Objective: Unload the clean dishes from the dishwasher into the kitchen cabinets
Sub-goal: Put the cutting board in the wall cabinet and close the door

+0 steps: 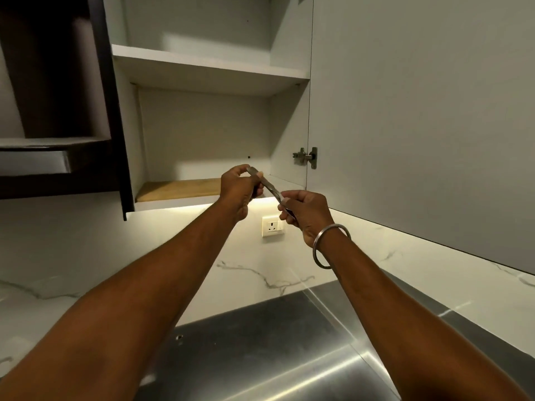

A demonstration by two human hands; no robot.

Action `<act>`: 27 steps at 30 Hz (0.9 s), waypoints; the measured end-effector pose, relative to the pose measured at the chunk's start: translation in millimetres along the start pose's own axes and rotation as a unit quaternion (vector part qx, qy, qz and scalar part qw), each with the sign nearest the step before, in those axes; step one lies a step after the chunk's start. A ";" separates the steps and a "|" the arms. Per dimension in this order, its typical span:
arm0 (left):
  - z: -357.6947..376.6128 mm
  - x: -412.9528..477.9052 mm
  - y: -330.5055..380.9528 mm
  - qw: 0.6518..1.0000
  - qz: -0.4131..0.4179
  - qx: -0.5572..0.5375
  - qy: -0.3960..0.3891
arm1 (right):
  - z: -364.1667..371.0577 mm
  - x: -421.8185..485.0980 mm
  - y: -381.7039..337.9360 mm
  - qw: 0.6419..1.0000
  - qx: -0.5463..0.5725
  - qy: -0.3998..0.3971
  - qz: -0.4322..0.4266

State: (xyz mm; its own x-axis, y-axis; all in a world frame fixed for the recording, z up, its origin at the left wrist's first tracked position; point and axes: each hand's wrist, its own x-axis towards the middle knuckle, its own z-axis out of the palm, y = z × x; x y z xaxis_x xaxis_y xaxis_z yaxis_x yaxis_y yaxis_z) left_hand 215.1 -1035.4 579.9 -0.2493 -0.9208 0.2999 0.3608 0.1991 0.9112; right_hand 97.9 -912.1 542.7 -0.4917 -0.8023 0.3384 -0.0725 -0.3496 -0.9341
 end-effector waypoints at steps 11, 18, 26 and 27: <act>41.3 161.2 -9.4 0.996 -0.063 0.053 -0.033 | 23.1 156.3 -3.5 0.995 -0.085 0.035 0.048; 58.6 235.8 -35.4 0.973 -0.159 0.159 -0.045 | 32.3 229.8 20.3 0.984 -0.118 0.059 0.119; 45.7 279.6 -46.7 0.960 -0.180 0.213 -0.031 | 50.9 288.2 35.3 0.955 -0.271 0.064 0.101; 39.5 282.9 -48.6 0.963 -0.169 0.206 -0.032 | 52.1 292.3 35.9 0.946 -0.306 0.057 0.095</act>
State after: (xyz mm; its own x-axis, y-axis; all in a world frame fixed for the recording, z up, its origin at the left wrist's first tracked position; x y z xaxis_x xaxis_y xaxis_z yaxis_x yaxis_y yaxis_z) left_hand 91.5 -1292.3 631.7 -0.3492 -0.9366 -0.0298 -0.1360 0.0192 0.9905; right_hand -3.2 -1184.3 614.0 -0.6338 -0.7532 0.1761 -0.4450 0.1688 -0.8795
